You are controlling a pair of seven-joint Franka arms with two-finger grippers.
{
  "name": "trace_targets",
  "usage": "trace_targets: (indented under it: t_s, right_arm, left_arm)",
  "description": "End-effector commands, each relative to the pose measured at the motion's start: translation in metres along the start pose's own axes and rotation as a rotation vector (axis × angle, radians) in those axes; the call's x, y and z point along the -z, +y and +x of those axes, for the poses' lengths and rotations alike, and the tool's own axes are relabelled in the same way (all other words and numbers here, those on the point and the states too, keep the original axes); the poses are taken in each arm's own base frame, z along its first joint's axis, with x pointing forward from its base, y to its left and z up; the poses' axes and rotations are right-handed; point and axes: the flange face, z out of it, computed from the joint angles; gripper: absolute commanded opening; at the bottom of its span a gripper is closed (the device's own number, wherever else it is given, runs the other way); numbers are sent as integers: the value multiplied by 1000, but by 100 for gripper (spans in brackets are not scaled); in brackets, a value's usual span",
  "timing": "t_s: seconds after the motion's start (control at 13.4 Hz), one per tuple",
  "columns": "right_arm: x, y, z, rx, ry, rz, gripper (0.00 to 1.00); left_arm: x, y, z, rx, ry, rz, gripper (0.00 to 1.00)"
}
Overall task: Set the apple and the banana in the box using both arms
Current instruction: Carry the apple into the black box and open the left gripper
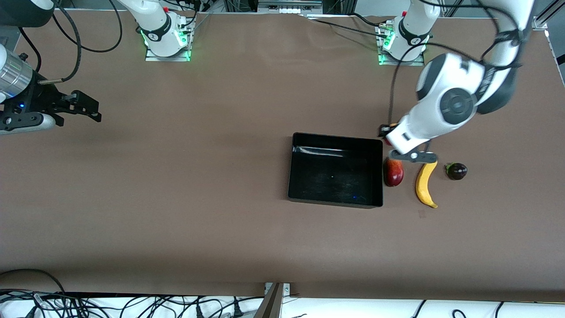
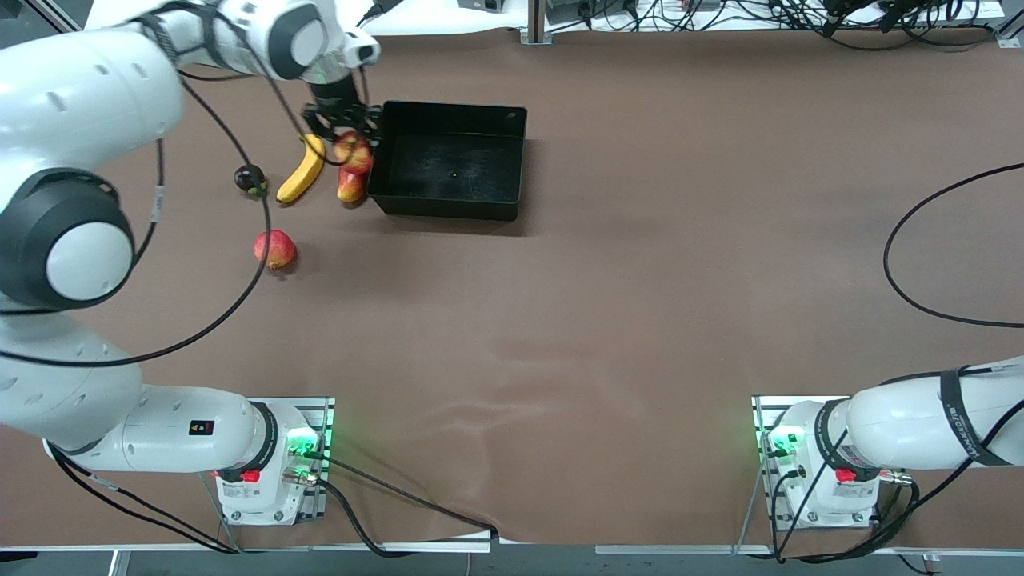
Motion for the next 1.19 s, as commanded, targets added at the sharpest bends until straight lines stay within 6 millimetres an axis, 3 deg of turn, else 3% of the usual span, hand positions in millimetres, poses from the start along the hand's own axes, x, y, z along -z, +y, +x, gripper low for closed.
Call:
trace_targets:
  t_s: [0.0,0.15,0.45,0.52,0.6,0.74,0.82,0.97,1.12]
  right_arm:
    - [4,-17,1,30,17,-13,100]
    - [6,-19,0,32,20,-13,100]
    - [7,-16,0,11,22,-9,100]
    - [6,-17,0,-1,22,-10,100]
    - [4,-17,1,-10,19,-10,100]
    - [4,-19,-1,-9,11,-6,100]
    - [5,-19,-1,-9,14,-7,100]
    - [5,-20,0,-7,17,-7,100]
    - [8,-19,-3,-9,14,-7,100]
  left_arm:
    - [-50,16,33,99,8,-67,10]
    - [-82,33,38,105,23,-79,10]
    - [-131,41,38,111,26,-91,15]
    - [-138,42,38,115,18,-92,54]
    - [-140,42,38,123,14,-90,100]
    - [-130,38,38,123,10,-83,100]
    - [-113,35,38,124,-1,-70,100]
    - [-65,25,45,128,-32,-45,100]
    - [-18,2,59,79,-39,16,100]
